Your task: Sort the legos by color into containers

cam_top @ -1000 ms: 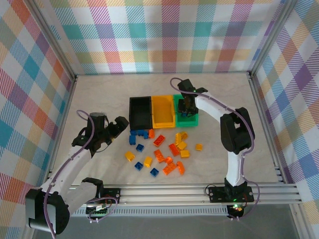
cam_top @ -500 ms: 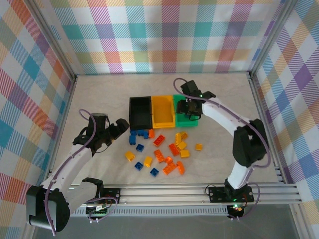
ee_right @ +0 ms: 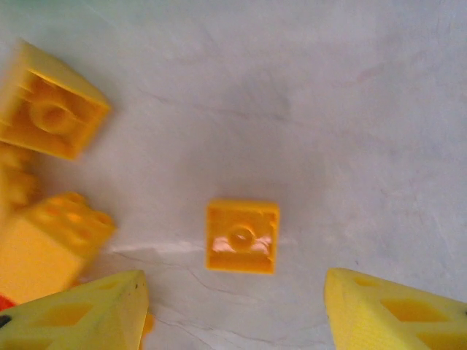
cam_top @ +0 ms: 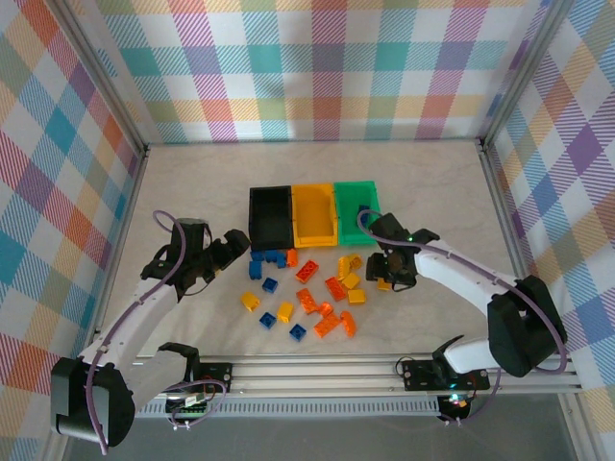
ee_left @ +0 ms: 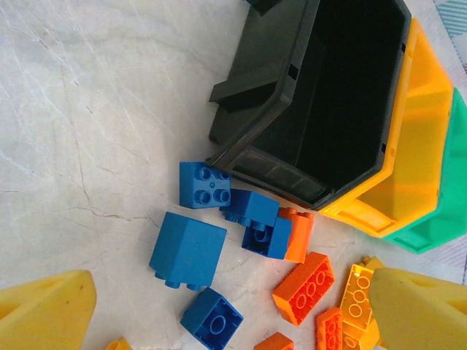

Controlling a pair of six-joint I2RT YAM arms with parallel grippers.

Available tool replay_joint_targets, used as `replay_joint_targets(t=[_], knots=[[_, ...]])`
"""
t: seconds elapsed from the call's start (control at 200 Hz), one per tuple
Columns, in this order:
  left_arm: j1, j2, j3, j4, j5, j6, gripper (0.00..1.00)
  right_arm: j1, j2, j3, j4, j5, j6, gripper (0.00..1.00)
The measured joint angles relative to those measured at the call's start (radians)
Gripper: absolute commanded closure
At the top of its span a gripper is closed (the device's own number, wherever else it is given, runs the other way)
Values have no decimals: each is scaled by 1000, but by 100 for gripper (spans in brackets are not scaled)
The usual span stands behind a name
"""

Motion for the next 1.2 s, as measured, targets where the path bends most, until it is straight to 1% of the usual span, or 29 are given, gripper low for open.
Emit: replay_joint_targets(t=[0.125, 0.4, 0.505, 0.675, 0.775, 0.915, 1.09, 1.2], knots=[[0, 0, -9, 2, 0, 0, 2, 0, 20, -21, 4, -11, 15, 35], [0, 0, -18, 2, 0, 0, 1, 0, 128, -18, 63, -9, 24, 39], [-1, 0, -19, 2, 0, 0, 1, 0, 166, -10, 72, -5, 26, 45], [-5, 0, -26, 5, 1, 0, 1, -2, 202, 13, 76, -3, 28, 58], [-6, 2, -31, 6, 1, 0, 1, -2, 206, 19, 78, -8, 29, 64], [-5, 10, -31, 6, 5, 0, 1, -2, 205, 25, 71, -7, 18, 69], [-6, 13, -31, 5, 6, 0, 1, 5, 157, 68, 36, -6, -32, 70], [-6, 13, -31, 3, 6, 0, 1, 49, 137, 193, 1, 5, -73, 70]])
